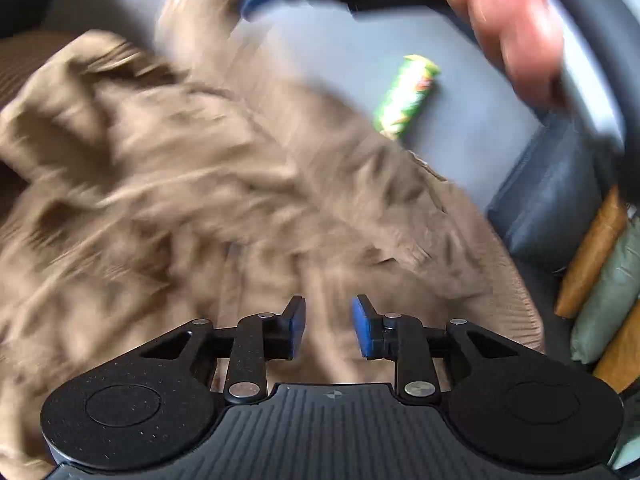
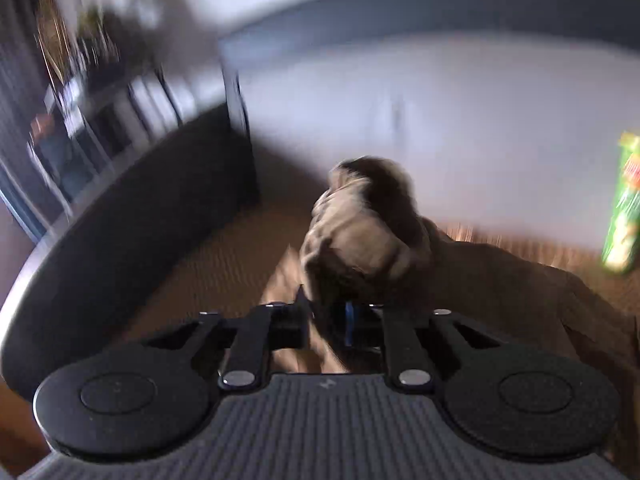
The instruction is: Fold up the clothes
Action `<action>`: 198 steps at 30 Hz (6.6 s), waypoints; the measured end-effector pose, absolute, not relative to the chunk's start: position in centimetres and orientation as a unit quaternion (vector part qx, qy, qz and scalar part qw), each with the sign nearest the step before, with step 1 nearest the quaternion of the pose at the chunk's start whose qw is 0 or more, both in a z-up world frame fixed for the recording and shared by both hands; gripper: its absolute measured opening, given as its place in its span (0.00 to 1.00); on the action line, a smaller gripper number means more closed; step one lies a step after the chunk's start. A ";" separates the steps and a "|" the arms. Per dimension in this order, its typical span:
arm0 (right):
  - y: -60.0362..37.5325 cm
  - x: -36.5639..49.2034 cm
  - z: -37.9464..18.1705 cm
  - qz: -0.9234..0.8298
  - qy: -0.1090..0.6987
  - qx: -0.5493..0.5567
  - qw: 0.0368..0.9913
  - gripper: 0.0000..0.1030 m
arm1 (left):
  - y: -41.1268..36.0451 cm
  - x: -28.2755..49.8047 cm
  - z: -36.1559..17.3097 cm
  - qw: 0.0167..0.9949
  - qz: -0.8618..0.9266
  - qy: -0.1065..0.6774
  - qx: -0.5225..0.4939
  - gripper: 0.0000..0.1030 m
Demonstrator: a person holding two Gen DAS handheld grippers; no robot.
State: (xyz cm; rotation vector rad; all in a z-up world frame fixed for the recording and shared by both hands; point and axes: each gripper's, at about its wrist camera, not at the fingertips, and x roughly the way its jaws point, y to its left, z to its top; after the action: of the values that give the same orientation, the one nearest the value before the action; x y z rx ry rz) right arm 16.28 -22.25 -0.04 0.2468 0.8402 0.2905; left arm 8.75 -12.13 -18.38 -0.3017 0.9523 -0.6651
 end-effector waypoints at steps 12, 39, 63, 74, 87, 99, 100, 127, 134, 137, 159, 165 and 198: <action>-32.7 6.4 2.5 0.133 0.359 0.250 0.890 0.61 | -5.0 13.7 -14.4 0.878 -0.200 0.411 -0.139 0.64; -40.4 -0.8 -12.4 -0.008 0.406 0.395 0.824 0.62 | -3.6 24.3 -18.7 0.870 -0.168 0.448 -0.116 0.21; -40.4 0.2 -14.7 -0.059 0.403 0.389 0.826 0.62 | 1.2 20.4 -19.2 0.872 -0.174 0.433 -0.149 0.32; -38.4 1.9 -7.6 -0.008 0.335 0.261 0.905 0.60 | -2.8 17.9 -11.3 0.900 -0.263 0.345 -0.034 0.48; -40.4 15.5 -17.3 -0.116 0.419 0.098 0.895 0.65 | -8.8 27.5 -20.8 0.899 -0.193 0.392 0.028 0.18; -35.5 7.7 -12.8 -0.038 0.361 0.124 0.924 0.60 | -9.5 19.3 -16.9 0.892 -0.235 0.377 0.087 0.61; -34.6 7.8 -13.5 -0.038 0.374 0.108 0.920 0.60 | -9.9 19.2 -18.1 0.888 -0.225 0.386 0.110 0.59; -35.4 2.9 -14.1 -0.082 0.366 0.131 0.918 0.62 | -4.3 13.9 -15.2 0.903 -0.197 0.381 0.039 0.75; -34.9 -9.8 -5.6 -0.043 0.292 0.119 0.948 0.69 | 5.5 5.1 -10.8 0.912 -0.175 0.370 0.017 0.78; -34.2 -15.0 -4.3 -0.047 0.284 0.128 0.949 0.72 | 9.2 1.3 -11.1 0.914 -0.146 0.377 0.031 0.81; -33.4 -28.7 -14.7 -0.128 0.364 0.323 0.864 0.73 | 20.0 -4.7 -18.8 0.855 -0.147 0.482 -0.126 0.83; -33.8 -28.7 -15.1 -0.112 0.355 0.365 0.853 0.73 | 20.6 -4.7 -18.4 0.849 -0.162 0.467 -0.185 0.84; -34.0 -29.7 -16.1 -0.098 0.348 0.418 0.833 0.77 | 16.8 -5.6 -19.5 0.833 -0.230 0.481 -0.151 0.85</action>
State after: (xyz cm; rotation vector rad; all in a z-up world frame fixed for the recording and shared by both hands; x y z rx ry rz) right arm -29.68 -33.95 -16.07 0.8859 0.7383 -0.2075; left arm -5.56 16.78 -19.47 -0.3192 1.0191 -0.4879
